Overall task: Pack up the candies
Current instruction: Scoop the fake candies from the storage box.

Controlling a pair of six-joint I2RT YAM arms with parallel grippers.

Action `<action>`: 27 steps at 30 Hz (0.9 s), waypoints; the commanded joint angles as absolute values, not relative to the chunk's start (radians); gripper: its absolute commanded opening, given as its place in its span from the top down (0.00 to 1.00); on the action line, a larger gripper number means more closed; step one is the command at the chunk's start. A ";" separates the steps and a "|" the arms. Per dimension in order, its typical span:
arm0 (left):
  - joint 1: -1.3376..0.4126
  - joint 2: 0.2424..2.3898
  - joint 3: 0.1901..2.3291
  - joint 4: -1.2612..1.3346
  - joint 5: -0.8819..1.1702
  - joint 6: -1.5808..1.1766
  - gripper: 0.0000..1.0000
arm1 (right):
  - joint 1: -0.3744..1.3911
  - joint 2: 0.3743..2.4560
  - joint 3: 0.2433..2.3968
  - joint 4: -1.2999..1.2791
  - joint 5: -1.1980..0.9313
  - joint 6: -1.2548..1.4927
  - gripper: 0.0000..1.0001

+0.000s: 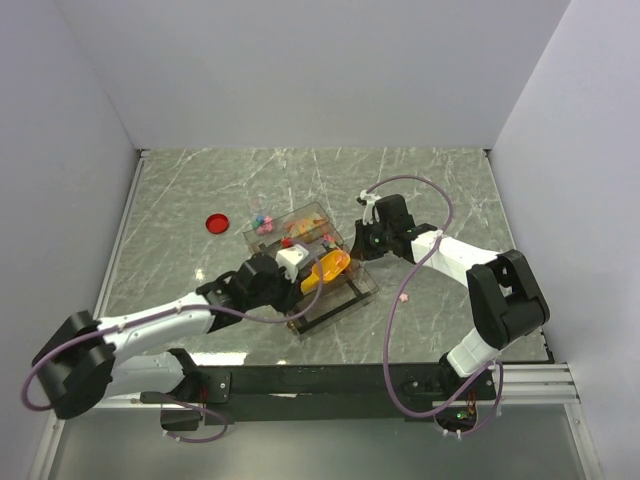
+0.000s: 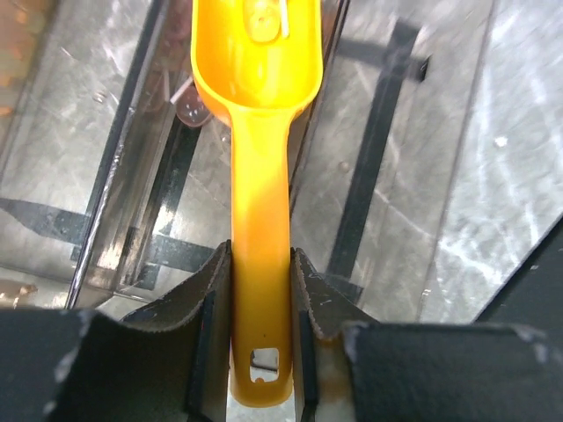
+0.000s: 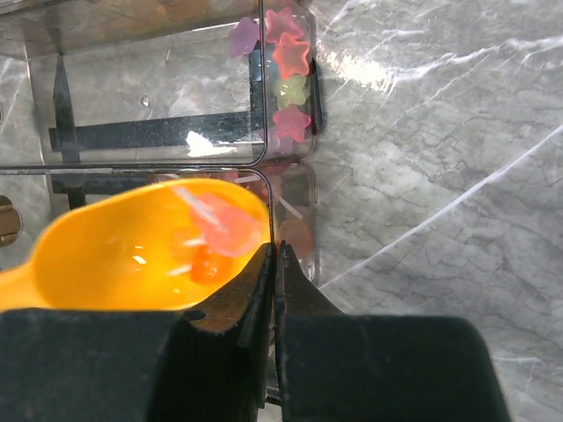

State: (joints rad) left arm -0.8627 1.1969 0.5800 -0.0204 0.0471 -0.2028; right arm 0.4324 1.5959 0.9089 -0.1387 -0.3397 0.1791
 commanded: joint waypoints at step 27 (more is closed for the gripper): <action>-0.831 0.908 0.669 -0.124 -0.057 -0.243 0.99 | 0.456 1.441 0.946 -0.318 -0.293 0.201 0.65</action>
